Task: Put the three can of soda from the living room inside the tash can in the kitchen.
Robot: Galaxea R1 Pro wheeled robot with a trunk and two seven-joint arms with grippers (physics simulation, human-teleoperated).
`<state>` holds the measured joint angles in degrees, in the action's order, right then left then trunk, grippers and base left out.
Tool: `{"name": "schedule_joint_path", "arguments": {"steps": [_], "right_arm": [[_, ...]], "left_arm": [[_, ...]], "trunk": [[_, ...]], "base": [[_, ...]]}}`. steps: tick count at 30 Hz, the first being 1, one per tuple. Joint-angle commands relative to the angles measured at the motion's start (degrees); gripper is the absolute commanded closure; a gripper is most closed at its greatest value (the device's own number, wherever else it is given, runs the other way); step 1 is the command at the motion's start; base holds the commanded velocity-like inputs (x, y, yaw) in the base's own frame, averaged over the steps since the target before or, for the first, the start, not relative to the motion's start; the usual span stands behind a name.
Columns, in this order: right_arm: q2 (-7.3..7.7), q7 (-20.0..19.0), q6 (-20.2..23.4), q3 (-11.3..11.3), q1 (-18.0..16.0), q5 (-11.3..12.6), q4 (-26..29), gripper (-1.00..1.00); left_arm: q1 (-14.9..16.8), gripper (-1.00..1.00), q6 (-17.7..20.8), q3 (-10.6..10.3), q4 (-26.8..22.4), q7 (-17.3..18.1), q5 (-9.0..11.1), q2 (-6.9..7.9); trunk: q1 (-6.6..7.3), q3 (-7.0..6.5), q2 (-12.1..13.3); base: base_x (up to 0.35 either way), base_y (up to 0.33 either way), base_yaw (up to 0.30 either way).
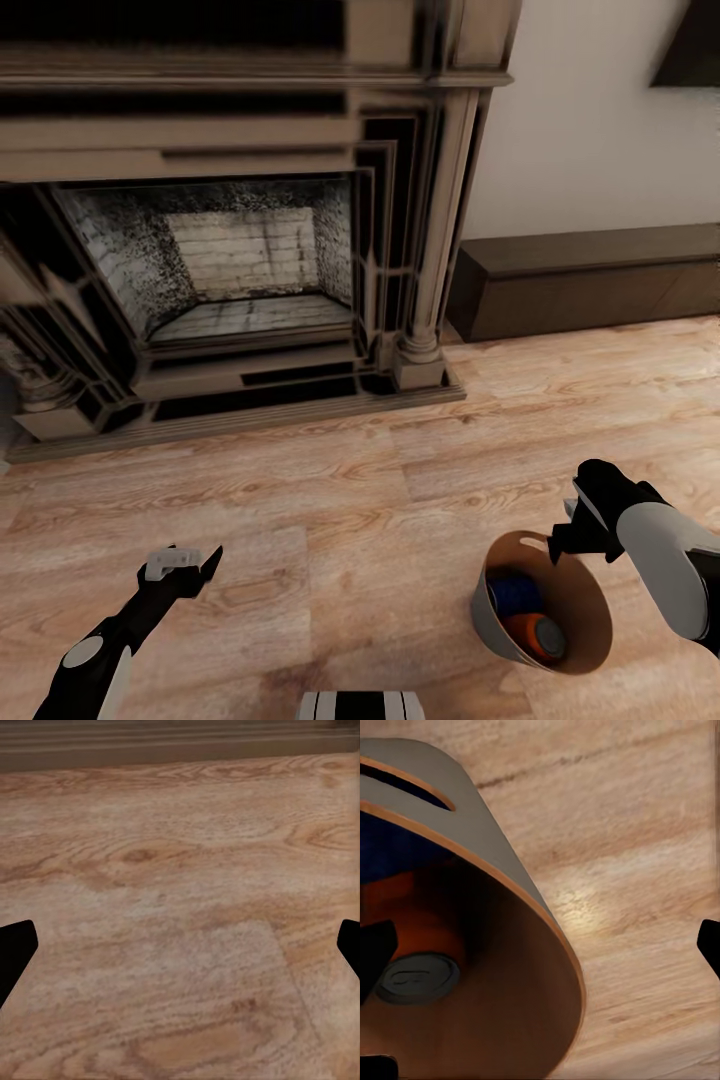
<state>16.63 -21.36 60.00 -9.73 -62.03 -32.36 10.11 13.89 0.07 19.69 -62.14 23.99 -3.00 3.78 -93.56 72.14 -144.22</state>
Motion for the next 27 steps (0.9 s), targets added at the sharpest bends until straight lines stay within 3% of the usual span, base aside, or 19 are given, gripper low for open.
{"name": "schedule_joint_path", "arguments": {"steps": [1,23,24,27], "right_arm": [[-0.01,0.00,0.00,-0.01,-0.01,0.02,0.00,-1.00],[-0.19,0.09,-0.55,-0.14,0.06,0.28,-0.06,-1.00],[-0.11,0.09,-0.72,-0.28,2.22,0.44,0.24,-1.00],[-0.07,0.09,-0.87,-0.28,2.64,0.45,0.38,-1.00]], "left_arm": [[0.00,-1.00,0.01,0.00,0.00,0.00,-0.03,0.00],[0.00,-1.00,0.02,-1.22,1.48,-0.16,-0.07,0.03],[0.07,-1.00,0.08,-1.40,1.95,-0.18,-0.16,0.04],[0.08,-1.00,0.11,-1.40,1.99,-0.18,-0.16,0.05]], "trunk": [[0.02,-0.23,0.02],[0.59,-5.10,0.31],[0.62,-5.32,0.32],[0.69,-5.99,0.36]], "base": [[0.000,0.000,0.000],[0.000,0.000,0.000],[0.000,0.000,0.000],[0.000,0.000,0.000]]}}
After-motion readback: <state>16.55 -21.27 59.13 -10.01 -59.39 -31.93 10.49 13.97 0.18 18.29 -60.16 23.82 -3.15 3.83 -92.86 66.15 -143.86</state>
